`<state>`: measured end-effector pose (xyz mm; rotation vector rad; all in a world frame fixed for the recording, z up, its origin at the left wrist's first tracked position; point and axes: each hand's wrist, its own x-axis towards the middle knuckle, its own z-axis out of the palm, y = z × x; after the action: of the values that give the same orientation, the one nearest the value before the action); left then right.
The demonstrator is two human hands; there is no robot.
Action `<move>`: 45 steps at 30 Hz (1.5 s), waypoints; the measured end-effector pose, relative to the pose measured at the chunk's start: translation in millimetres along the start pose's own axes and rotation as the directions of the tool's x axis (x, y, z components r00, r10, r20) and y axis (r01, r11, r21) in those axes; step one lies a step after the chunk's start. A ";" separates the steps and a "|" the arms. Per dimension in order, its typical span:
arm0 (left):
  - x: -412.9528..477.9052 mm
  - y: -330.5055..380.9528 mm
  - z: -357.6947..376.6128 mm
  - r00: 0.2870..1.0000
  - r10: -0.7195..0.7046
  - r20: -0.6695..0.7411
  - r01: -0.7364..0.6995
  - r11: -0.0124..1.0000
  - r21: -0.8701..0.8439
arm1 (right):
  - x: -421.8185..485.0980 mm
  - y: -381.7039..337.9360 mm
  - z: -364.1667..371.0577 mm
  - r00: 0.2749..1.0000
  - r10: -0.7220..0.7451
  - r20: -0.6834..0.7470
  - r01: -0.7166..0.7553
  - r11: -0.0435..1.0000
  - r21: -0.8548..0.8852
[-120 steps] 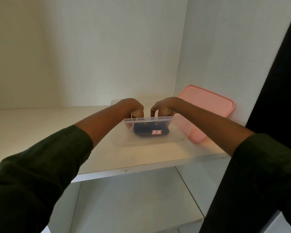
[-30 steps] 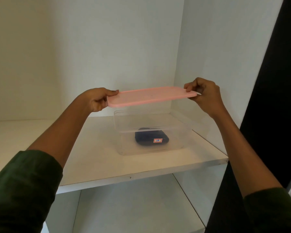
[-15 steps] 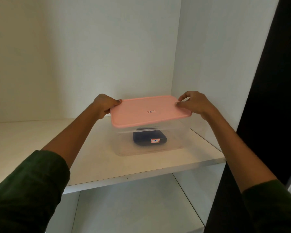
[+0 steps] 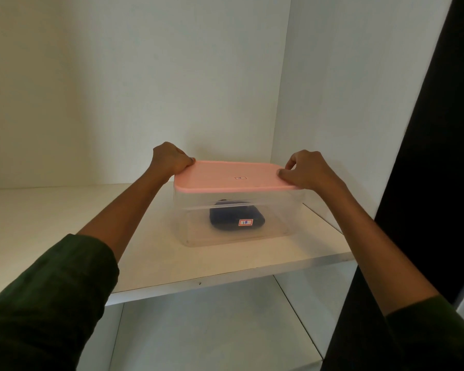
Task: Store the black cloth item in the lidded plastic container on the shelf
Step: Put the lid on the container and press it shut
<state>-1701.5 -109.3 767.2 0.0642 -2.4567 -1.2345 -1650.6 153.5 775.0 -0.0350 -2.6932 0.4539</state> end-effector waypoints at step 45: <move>7.1 -27.2 6.6 0.997 0.050 0.054 -0.060 0.975 0.215 | -4.8 2.5 10.9 0.993 0.069 -0.094 -0.077 0.993 -0.085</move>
<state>-1714.0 -122.4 744.7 0.0255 -2.6081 -0.9512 -1650.6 152.0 762.9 -0.1760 -2.6275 0.3458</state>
